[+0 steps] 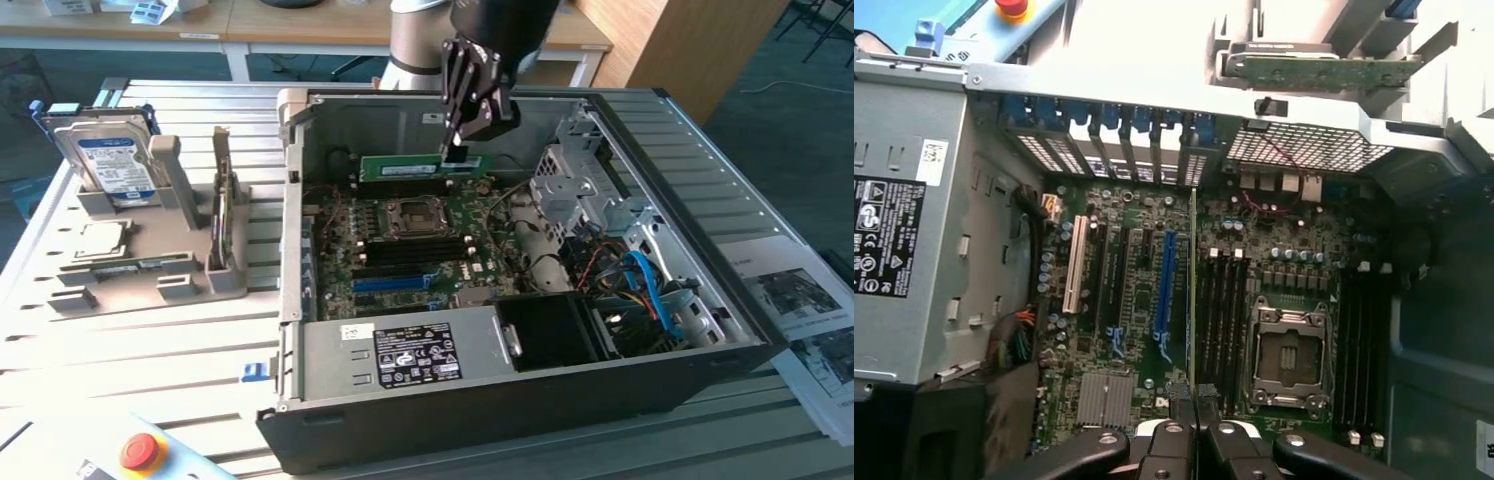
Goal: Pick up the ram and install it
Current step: 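Pick up the ram and move it above insertion slot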
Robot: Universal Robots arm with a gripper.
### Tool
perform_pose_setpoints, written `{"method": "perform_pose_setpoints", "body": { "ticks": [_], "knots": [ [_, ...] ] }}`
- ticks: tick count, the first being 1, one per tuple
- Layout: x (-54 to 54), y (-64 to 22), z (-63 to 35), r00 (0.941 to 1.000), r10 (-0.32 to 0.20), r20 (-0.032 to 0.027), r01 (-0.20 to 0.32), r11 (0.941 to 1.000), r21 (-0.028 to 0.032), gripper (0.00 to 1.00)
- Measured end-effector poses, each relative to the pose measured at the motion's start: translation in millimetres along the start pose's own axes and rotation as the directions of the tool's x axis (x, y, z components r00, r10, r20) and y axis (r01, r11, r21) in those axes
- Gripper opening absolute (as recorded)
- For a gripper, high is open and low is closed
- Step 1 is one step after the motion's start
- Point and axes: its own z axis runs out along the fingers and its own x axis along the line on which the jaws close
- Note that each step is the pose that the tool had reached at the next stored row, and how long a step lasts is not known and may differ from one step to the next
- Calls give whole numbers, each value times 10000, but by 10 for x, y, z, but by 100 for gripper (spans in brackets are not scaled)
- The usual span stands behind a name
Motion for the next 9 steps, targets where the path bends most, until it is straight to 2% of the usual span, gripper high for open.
{"method": "perform_pose_setpoints", "body": {
  "ticks": [7, 9],
  "knots": [
    [-186, -17, 20, 10000, 1, 0, -1, 10000, 1, 12],
    [-202, -19, 22, 10000, 1, 0, -1, 10000, 1, 12]
  ]
}}
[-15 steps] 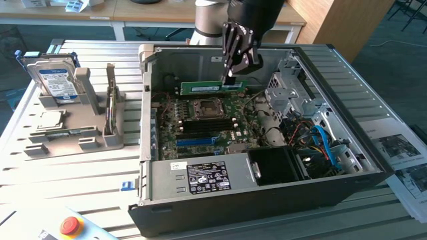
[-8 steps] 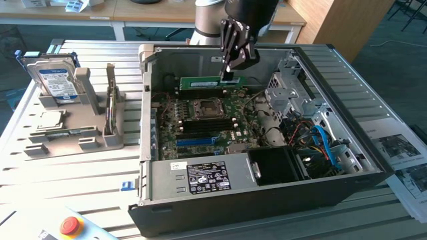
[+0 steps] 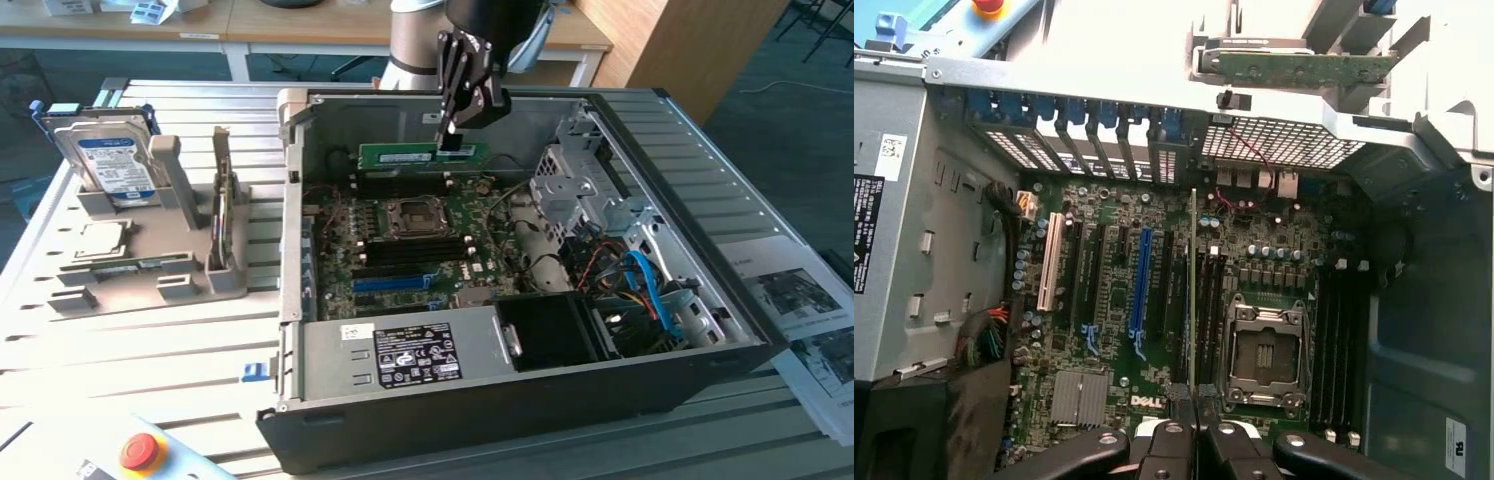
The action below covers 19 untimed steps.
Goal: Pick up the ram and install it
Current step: 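Pick up the ram and move it above insertion slot, then insert the ram into the slot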
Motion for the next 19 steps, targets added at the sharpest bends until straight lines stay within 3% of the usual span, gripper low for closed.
{"method": "perform_pose_setpoints", "body": {
  "ticks": [19],
  "knots": [
    [-67, -5, 2, 10000, 0, 0, 0, 10000, 0, 12]
  ]
}}
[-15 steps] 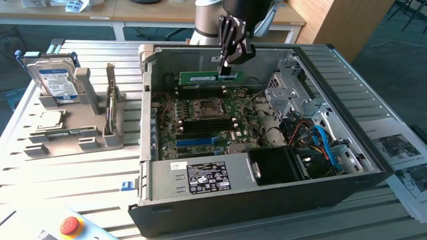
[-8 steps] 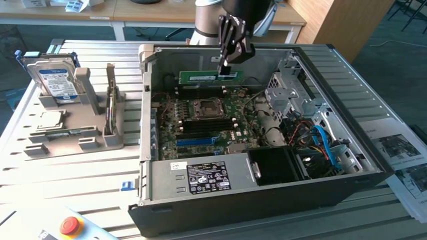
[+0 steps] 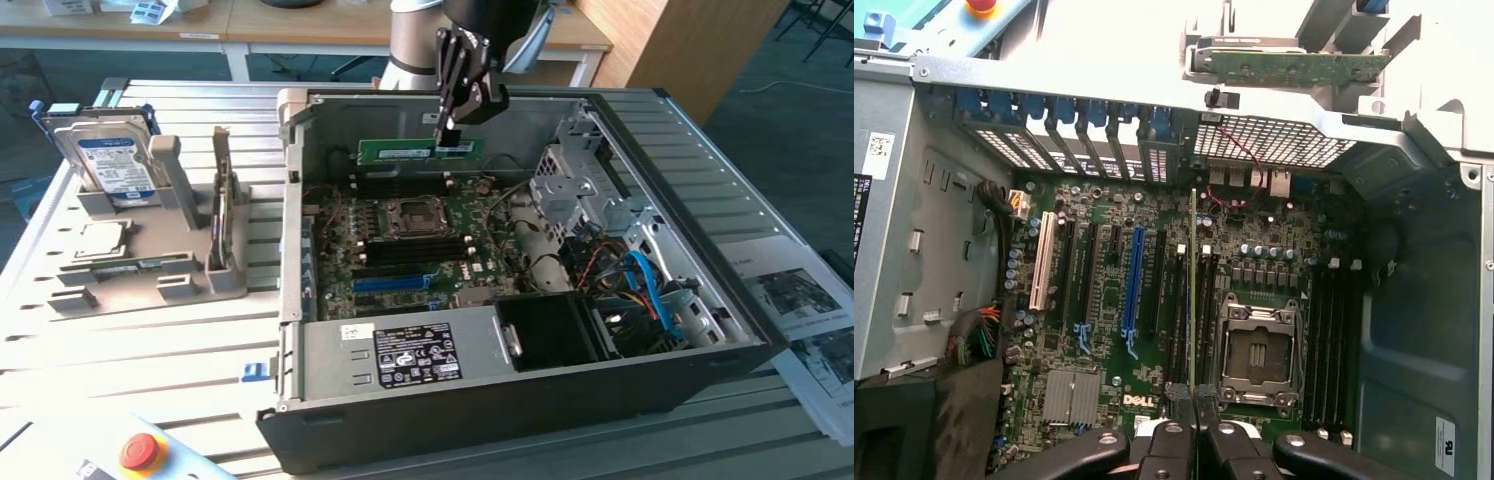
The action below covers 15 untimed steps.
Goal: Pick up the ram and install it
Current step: 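Insert the ram into the slot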
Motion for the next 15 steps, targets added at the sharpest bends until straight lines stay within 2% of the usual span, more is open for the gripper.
{"method": "perform_pose_setpoints", "body": {
  "ticks": [10, 15],
  "knots": [
    [0, 0, 1, 10000, 0, 0, 0, 10000, 0, 12],
    [0, -9, 71, 10000, 0, -2, 0, 10000, 26, 12]
  ]
}}
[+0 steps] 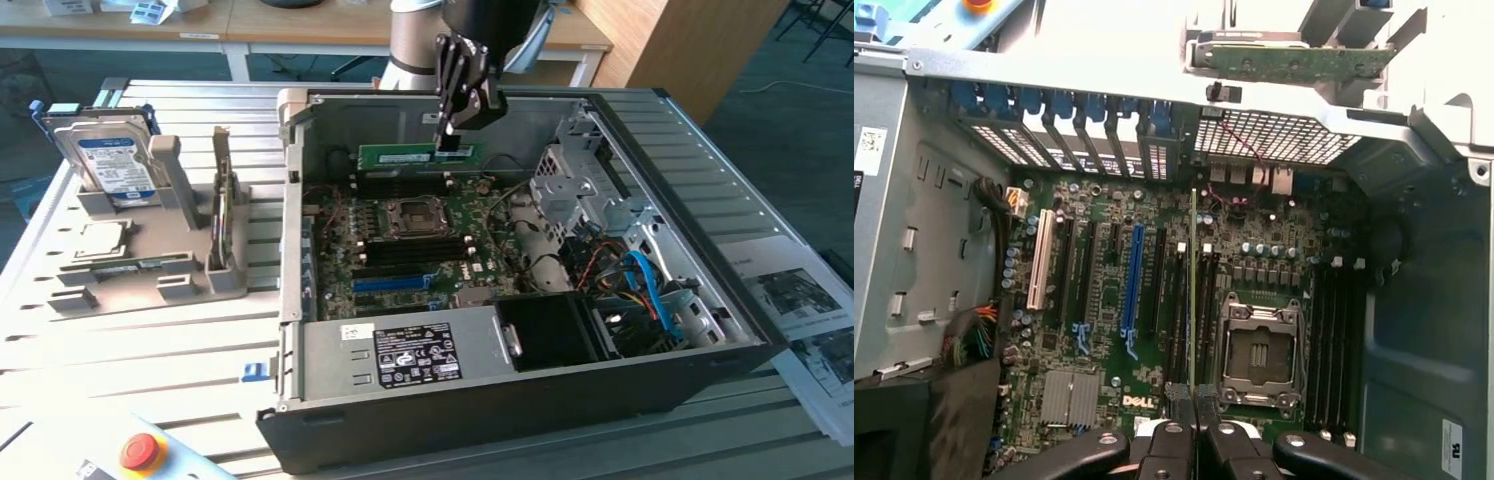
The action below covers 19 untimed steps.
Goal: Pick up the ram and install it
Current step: 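Insert the ram into the slot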
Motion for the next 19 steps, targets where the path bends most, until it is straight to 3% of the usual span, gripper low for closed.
{"method": "perform_pose_setpoints", "body": {
  "ticks": [16, 17, 19],
  "knots": [
    [3, -29, 253, 10000, 0, -6, 0, 10000, 12, 12],
    [3, -27, 253, 10000, 2, -6, -2, 10000, 22, 12],
    [1, -14, 259, 10000, 1, -10, -1, 9999, 111, 12]
  ]
}}
